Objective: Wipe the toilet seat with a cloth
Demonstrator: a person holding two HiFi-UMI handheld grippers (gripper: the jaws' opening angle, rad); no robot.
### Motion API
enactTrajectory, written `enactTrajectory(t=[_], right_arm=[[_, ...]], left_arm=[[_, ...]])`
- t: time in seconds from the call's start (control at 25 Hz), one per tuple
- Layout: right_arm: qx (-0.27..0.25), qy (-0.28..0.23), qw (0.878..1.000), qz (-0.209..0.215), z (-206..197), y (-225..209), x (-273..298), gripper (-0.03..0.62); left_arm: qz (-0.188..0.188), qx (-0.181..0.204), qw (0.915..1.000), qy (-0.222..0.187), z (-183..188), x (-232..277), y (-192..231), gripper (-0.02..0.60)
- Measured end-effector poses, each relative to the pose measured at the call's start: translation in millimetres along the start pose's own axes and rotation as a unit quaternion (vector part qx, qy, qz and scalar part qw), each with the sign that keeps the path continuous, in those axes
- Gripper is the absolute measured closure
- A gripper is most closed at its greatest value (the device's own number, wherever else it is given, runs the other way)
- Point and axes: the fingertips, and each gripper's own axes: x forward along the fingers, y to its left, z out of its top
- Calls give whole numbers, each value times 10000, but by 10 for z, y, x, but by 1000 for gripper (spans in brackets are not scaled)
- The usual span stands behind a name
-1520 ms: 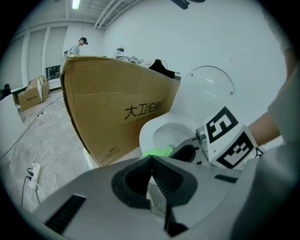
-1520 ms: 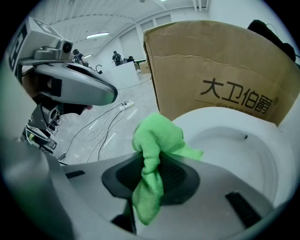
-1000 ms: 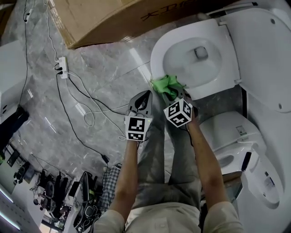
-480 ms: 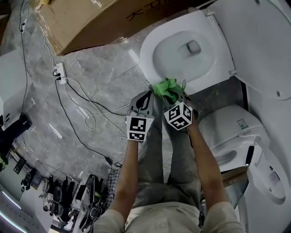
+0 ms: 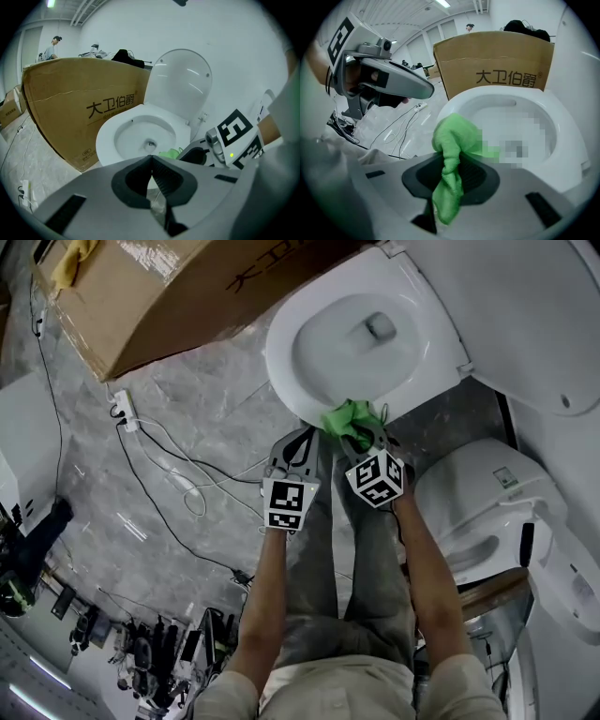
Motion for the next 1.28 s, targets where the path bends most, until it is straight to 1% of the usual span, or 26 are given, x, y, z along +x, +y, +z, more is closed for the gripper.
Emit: enactTrajectory(t=[0.16, 0.64, 1.28], right_arm=[[203, -43, 9997, -118, -66, -152, -76, 497], [602, -150, 9971, -433, -198, -531, -273, 499], [1103, -238, 9896, -898, -300, -969, -465, 499]], left_arm=[[-123, 132, 9998, 49, 52, 84, -80, 569], [-483, 466, 9976, 164, 215, 316, -327, 569], [-866, 777, 9928, 284, 396, 549, -501, 569]])
